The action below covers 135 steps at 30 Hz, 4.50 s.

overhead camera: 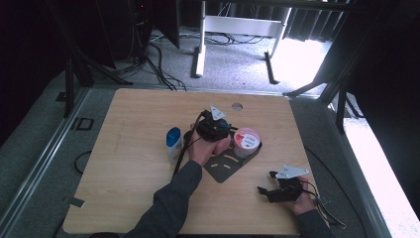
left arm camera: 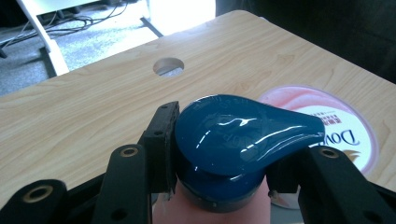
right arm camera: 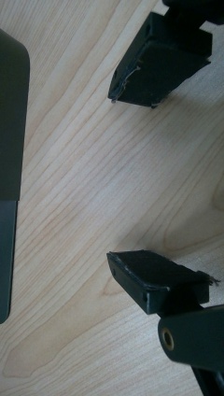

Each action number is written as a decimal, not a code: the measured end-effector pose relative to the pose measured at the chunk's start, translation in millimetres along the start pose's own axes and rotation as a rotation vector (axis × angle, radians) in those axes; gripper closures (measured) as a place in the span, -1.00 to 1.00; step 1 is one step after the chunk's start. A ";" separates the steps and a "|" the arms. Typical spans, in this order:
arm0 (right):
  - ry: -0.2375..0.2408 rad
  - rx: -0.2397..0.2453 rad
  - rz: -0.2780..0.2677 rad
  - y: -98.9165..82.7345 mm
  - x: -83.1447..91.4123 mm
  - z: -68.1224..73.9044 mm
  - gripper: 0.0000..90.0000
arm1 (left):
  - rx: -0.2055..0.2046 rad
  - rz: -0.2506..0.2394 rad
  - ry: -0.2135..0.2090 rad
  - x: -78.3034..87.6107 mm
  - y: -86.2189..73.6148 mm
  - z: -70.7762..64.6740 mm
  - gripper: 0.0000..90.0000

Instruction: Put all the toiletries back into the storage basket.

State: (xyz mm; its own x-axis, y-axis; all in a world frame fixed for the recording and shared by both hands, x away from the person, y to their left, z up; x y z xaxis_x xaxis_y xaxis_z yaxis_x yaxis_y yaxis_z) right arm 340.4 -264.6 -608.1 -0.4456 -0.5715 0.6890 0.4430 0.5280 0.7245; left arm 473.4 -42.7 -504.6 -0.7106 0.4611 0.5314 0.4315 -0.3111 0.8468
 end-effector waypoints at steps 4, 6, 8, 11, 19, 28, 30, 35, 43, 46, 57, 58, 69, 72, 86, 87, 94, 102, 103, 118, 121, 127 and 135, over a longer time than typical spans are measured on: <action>0.000 0.000 0.000 0.0 0.0 0.0 -0.59 | 0.004 -0.002 0.013 -3.6 2.2 1.1 0.18; 0.000 0.001 0.000 -0.1 0.0 0.0 -0.59 | 0.009 -0.003 0.018 -5.5 3.4 1.8 0.18; 0.000 0.001 0.000 -0.2 0.2 0.1 -0.59 | 0.018 -0.009 0.023 -7.1 4.2 2.5 0.18; 0.001 0.001 0.000 -0.3 0.3 0.2 -0.59 | 0.033 -0.013 0.033 -9.7 5.6 4.1 0.18; 0.001 0.000 -0.001 -0.3 0.3 0.3 -0.59 | 0.023 -0.005 0.038 -16.5 10.4 3.8 0.18; 0.002 -0.001 -0.001 -0.5 0.5 0.5 -0.59 | 0.028 -0.003 0.048 -21.5 13.7 5.3 0.18; 0.002 -0.001 -0.001 -0.5 0.5 0.5 -0.59 | 0.029 -0.001 0.053 -22.1 13.9 6.3 0.18; 0.002 -0.001 -0.001 -0.7 0.7 0.6 -0.59 | 0.032 0.001 0.060 -24.0 15.6 6.5 0.18; 0.002 -0.001 -0.001 -0.8 0.8 0.7 -0.59 | 0.032 0.002 0.060 -25.5 16.4 3.7 0.18; 0.002 -0.001 -0.001 -0.8 0.8 0.8 -0.59 | 0.031 0.000 0.057 -25.9 16.6 1.9 0.18; 0.003 -0.002 -0.001 -0.9 1.0 0.9 -0.59 | 0.035 -0.009 0.050 -27.6 17.5 0.2 0.18; 0.003 -0.001 -0.002 -0.9 0.9 0.9 -0.59 | 0.033 -0.008 0.050 -27.6 17.4 0.1 0.18; 0.003 -0.001 -0.001 -1.0 1.1 1.0 -0.59 | 0.023 -0.015 0.061 -28.0 17.0 -1.8 0.18; 0.003 0.000 -0.001 -1.0 1.1 0.9 -0.59 | 0.027 -0.018 0.065 -28.4 17.3 -2.0 0.18; 0.003 -0.001 -0.002 -1.0 1.0 1.0 -0.59 | 0.010 -0.014 0.065 -27.2 15.2 -2.9 0.17; 0.003 -0.001 -0.001 -1.0 1.0 1.0 -0.59 | 0.005 -0.010 0.070 -27.2 15.0 -3.1 0.16; 0.003 0.000 -0.002 -1.1 1.0 1.0 -0.60 | -0.056 0.014 0.101 -28.4 12.4 -8.6 -0.04; 0.004 0.002 0.000 -1.3 1.3 1.0 -0.60 | -0.024 0.033 0.065 -26.1 6.1 -6.4 -0.16; 0.004 0.002 -0.001 -1.3 1.3 1.0 -0.59 | -0.022 0.036 0.058 -25.1 5.6 -6.3 -0.16; 0.004 0.002 0.000 -1.3 1.3 1.0 -0.60 | 0.029 0.013 -0.013 -4.4 0.4 -5.5 -0.15; 0.003 0.002 0.000 -1.3 1.3 0.9 -0.59 | 0.033 0.021 -0.019 -1.9 -2.2 -4.3 -0.11; 0.004 0.002 0.000 -1.4 1.3 0.9 -0.59 | 0.038 0.022 -0.031 3.5 -6.9 -3.8 -0.05; 0.004 0.003 0.000 -1.4 1.3 0.9 -0.59 | 0.039 0.051 -0.078 8.8 -15.2 -9.1 0.00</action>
State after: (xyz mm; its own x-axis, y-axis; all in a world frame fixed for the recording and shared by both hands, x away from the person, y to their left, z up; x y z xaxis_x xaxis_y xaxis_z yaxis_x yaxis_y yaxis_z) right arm 338.4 -265.5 -608.1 -0.4427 -0.5740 0.6889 0.4407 0.5298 0.7247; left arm 455.6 -41.5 -512.9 -0.6424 0.5091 0.5729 0.4888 -0.3036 0.8179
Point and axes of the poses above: each handheld gripper's, and its own axes: x roughly backward along the jaws, y roughly out of its top, z roughly to its left, the point moved 7 cm from there along -x, roughly forward along the jaws, and after that the axes turned 2 degrees about y, right-handed, at the moved point
